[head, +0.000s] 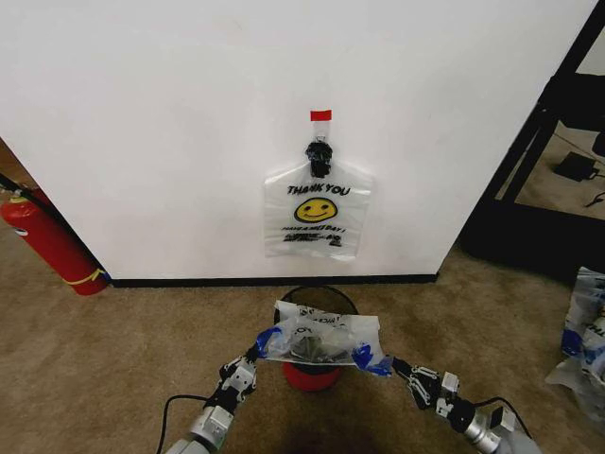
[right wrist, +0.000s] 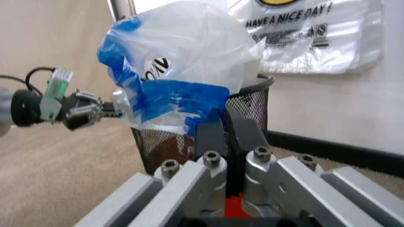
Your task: Pick up the garbage bag from the wall and place it over the trash bin.
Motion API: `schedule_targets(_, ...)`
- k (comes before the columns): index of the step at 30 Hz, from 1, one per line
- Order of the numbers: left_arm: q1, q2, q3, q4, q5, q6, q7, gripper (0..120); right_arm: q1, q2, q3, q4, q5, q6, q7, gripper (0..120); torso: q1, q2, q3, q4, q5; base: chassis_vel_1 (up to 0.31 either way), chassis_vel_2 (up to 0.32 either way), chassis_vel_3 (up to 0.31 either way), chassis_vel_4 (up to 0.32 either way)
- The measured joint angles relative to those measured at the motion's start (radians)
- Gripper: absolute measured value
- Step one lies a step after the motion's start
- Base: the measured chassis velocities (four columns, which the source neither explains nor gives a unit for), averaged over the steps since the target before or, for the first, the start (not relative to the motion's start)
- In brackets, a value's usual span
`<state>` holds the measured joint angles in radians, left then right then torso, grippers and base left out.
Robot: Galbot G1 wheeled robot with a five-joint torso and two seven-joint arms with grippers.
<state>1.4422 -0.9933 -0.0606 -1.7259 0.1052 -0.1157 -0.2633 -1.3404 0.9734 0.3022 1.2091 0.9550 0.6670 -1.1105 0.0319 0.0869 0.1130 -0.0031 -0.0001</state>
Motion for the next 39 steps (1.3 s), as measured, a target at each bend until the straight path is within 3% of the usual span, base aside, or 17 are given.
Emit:
schedule_targets(10,0.01,-0.007,0.002,0.018,0.021,-0.004,0.0,0,-0.054,0.008,0.001,0.026,0.027,-0.015,0.071,0,0.0,0.0,0.0,0.0,0.0,0.0,0.0,0.0,0.0)
schedule_targets(21,0.051,-0.007,-0.001,-0.014,0.047,-0.008,-0.001,0,-0.111,0.039,-0.034,0.09,0.096,-0.054,0.271,0,0.0,0.0,0.0,0.0,0.0,0.0,0.0,0.0,0.0)
schedule_targets(26,0.078,-0.006,-0.008,-0.041,0.051,-0.016,-0.005,1,-0.116,0.045,-0.029,0.105,0.081,-0.05,0.277,0,0.0,0.0,0.0,0.0,0.0001,0.0,0.0,0.0,0.0)
schedule_targets(34,0.134,0.009,-0.027,-0.093,0.078,-0.019,-0.014,30,-0.157,0.018,0.0,0.18,0.0,-0.045,0.281,22,0.0,0.0,0.0,0.0,0.0001,0.0,0.0,0.0,0.0)
schedule_targets(39,0.162,0.037,-0.053,-0.085,0.104,-0.016,-0.028,51,-0.199,-0.028,0.068,0.22,-0.184,-0.028,0.371,43,0.0,0.0,0.0,0.0,0.0,0.0,0.0,0.0,0.0)
